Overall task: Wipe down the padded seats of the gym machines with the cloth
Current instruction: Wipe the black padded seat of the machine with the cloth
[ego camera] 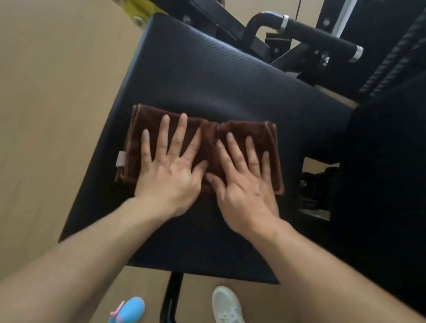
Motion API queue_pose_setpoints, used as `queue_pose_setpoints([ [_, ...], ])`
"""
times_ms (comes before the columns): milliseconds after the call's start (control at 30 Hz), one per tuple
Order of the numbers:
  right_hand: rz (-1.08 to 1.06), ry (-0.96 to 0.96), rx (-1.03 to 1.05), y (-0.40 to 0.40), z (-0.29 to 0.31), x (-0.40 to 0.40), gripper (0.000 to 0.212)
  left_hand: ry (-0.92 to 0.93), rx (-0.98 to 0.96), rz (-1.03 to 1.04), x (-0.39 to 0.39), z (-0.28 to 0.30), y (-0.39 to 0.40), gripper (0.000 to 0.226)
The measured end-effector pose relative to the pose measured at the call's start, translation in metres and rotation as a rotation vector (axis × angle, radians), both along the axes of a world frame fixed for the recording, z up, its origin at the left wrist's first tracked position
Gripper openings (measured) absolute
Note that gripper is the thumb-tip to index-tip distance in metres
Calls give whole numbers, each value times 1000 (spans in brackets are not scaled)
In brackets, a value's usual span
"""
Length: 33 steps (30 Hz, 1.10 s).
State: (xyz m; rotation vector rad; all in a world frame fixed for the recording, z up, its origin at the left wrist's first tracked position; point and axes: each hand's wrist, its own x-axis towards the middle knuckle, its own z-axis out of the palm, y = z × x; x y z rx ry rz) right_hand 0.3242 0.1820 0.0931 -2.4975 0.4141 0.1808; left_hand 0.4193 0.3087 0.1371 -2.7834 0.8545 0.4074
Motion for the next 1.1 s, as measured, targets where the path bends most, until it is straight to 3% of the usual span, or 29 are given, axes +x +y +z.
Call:
queue_pose_setpoints([
  [300,-110,-167,114,-5,-16,-8,52,-81,-35,3,-8,-12,-21,67],
  [500,-134,-186,180,3,-30,-113,52,-13,-93,-125,-101,-26,-14,68],
  [733,-291,-30,158,28,-64,-229,59,94,-115,-230,-204,-64,-14,64],
  [900,-332,6,228,32,-56,-230,59,69,-135,-208,-216,-67,-16,61],
  [1100,-132,-174,116,48,-32,-176,58,-48,-251,69,-189,-47,24,64],
])
